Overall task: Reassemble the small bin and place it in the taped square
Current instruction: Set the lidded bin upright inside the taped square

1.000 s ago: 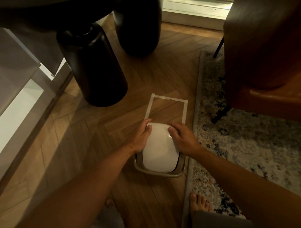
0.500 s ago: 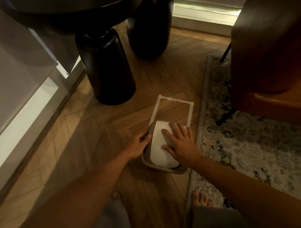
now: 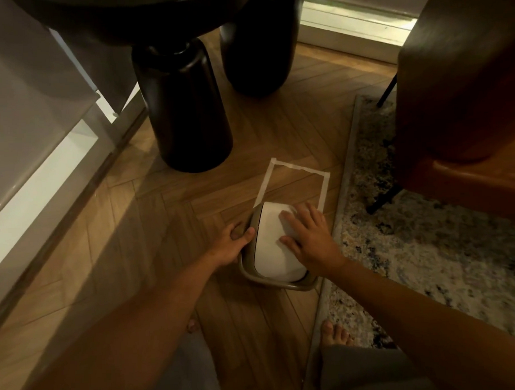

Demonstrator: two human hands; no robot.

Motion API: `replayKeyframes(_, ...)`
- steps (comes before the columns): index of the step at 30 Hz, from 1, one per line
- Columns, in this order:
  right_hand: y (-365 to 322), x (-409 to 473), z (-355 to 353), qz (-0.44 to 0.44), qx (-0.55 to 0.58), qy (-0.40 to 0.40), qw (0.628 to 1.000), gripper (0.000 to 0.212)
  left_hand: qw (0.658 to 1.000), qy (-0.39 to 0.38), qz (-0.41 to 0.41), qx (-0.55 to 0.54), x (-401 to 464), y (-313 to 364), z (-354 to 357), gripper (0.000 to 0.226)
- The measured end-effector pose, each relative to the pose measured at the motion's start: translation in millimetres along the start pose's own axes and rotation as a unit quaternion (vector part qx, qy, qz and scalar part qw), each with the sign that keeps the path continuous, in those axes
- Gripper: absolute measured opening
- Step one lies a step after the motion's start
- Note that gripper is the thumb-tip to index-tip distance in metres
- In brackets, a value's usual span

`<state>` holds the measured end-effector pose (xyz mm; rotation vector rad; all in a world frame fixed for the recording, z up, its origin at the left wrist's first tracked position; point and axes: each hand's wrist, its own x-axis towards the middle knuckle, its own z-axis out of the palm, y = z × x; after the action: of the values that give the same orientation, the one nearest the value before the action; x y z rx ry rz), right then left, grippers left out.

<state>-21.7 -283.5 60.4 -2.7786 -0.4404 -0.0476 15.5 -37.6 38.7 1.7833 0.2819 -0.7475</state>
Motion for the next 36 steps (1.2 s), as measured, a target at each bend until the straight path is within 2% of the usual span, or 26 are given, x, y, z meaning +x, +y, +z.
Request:
replayKeyframes(2, 4.9, -7.3, -1.4, 0.076, 0.064, 0.023, 0.995, 0.064, 1.000, -0.005, -0.010, -0.014, -2.4, -4.7, -1.3, 0.075)
replayKeyframes(4, 8.6, -20.2, -0.9, 0.155, 0.155, 0.048, 0.975, 0.064, 0.999, -0.011, -0.025, -0.019, -7.5, -7.0, -4.9, 0.082)
replayKeyframes(7, 6.1, -47.3, 1.6, 0.288, 0.346, 0.011, 0.893, 0.070, 0.998, -0.007, -0.048, -0.038, -17.9, -16.4, -7.3, 0.084)
replayKeyframes(9, 6.9, -66.9, 5.8, 0.340, 0.389, -0.050, 0.855, 0.082, 0.995, -0.006, -0.068, -0.070, -26.9, -27.3, -0.8, 0.086)
replayKeyframes(11, 8.1, -80.5, 10.4, 0.341, 0.380, -0.085, 0.856, 0.090, 0.991, 0.000, -0.076, -0.114, -36.9, -39.0, 9.7, 0.084)
replayKeyframes(13, 7.6, -84.6, 12.5, 0.332, 0.378, -0.078, 0.861, 0.093, 0.989, 0.012, -0.070, -0.127, -45.1, -48.6, 19.3, 0.082)
replayKeyframes(19, -1.0, -97.5, 25.5, 0.300, 0.392, -0.072, 0.867, 0.105, 0.996, 0.075, -0.002, -0.054, -53.5, -68.5, 43.7, 0.085)
replayKeyframes(29, -12.5, -106.2, 34.7, 0.279, 0.397, -0.043, 0.873, 0.095, 0.995, 0.055, 0.068, 0.054, -52.0, -68.6, 39.5, 0.081)
replayKeyframes(32, -19.4, -111.5, 34.3, 0.270, 0.416, -0.012, 0.868, 0.096, 0.989, 0.075, 0.044, 0.121, -55.0, -71.5, 42.0, 0.103)
replayKeyframes(34, -26.9, -113.0, 34.8, 0.259, 0.427, 0.013, 0.866, 0.103, 0.989, 0.078, 0.036, 0.122, -58.2, -70.9, 44.2, 0.119)
replayKeyframes(36, -34.8, -112.1, 34.9, 0.265, 0.420, 0.028, 0.868, 0.113, 0.988, 0.082, 0.050, 0.120, -58.5, -67.2, 46.7, 0.124)
